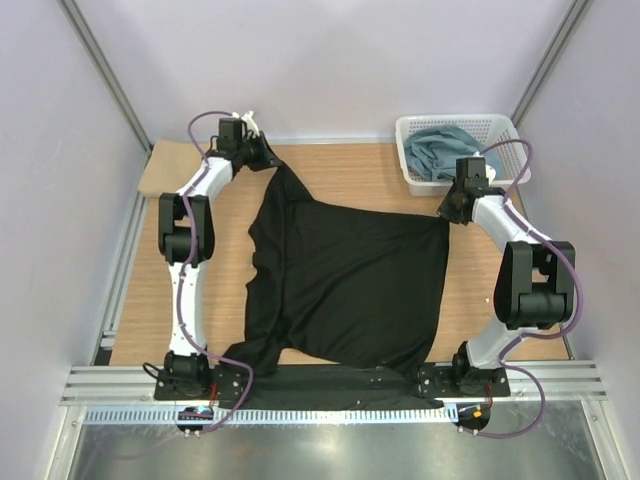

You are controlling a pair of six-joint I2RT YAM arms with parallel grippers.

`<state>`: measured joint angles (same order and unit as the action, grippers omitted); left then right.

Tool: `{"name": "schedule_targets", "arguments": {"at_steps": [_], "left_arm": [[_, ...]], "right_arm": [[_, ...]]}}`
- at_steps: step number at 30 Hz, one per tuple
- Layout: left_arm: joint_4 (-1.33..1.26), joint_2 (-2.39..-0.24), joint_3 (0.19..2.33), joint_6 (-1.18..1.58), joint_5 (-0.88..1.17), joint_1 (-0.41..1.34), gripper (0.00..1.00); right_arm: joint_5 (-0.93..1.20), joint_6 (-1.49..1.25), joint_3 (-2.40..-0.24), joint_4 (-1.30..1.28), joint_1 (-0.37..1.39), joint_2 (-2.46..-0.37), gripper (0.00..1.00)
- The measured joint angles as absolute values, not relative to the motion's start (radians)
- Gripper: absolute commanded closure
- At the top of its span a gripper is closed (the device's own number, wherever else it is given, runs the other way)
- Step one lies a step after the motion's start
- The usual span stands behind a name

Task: Fold and stack the t-shirts
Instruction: Flatten the tshirt out

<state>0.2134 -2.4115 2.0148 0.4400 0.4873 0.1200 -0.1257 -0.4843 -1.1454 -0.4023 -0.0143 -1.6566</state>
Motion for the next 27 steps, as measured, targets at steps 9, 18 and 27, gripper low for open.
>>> {"name": "schedule_targets", "arguments": {"at_steps": [9, 18, 27], "left_arm": [[0.222, -2.165, 2.029, 0.498, 0.505, 0.049, 1.0], [0.103, -1.659, 2.035, 0.604, 0.597, -0.141, 1.0], [0.106, -1.244, 2.03, 0.587, 0.648, -0.281, 1.0]], "right_arm": [[-0.083, -0.498, -1.257, -0.501, 0.013, -1.554, 0.99], [0.048, -0.518, -1.375, -0.652, 0.146, -1.097, 0.99], [0.15, -0.509, -1.769, -0.873, 0.142, -0.825, 0.99]]}}
